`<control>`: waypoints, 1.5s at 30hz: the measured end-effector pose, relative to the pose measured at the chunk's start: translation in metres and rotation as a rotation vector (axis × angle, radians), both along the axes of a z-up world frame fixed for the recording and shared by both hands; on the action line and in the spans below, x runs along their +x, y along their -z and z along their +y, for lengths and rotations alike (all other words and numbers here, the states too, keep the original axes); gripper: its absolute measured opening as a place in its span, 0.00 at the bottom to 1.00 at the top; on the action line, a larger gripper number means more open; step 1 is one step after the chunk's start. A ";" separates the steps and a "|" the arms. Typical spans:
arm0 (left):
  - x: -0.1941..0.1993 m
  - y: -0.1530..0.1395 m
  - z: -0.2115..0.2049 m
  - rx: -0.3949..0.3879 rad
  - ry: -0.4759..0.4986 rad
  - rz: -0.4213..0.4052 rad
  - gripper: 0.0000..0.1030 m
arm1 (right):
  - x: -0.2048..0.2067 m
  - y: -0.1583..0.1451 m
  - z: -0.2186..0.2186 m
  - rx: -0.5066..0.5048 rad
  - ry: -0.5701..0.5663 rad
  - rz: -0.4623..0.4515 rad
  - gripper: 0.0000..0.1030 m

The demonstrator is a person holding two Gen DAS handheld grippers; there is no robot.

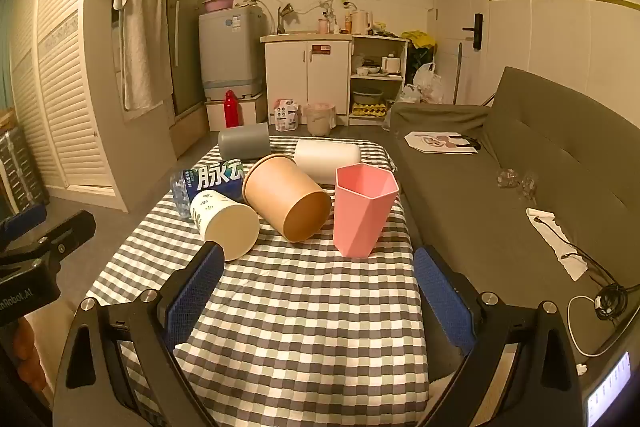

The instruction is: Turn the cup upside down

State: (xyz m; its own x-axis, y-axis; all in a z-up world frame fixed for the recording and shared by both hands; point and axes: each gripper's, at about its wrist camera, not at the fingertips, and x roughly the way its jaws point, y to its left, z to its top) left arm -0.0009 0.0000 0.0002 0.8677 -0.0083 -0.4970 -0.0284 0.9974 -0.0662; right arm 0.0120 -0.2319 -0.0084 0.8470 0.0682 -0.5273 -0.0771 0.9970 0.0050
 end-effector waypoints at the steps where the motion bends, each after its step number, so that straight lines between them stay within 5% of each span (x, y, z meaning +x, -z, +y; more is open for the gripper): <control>1: 0.000 0.000 0.000 -0.003 -0.003 -0.001 1.00 | 0.000 0.000 0.000 -0.001 0.000 0.000 0.93; 45: -0.001 -0.001 -0.001 0.012 -0.001 0.001 1.00 | 0.002 0.001 0.002 -0.005 -0.001 0.008 0.93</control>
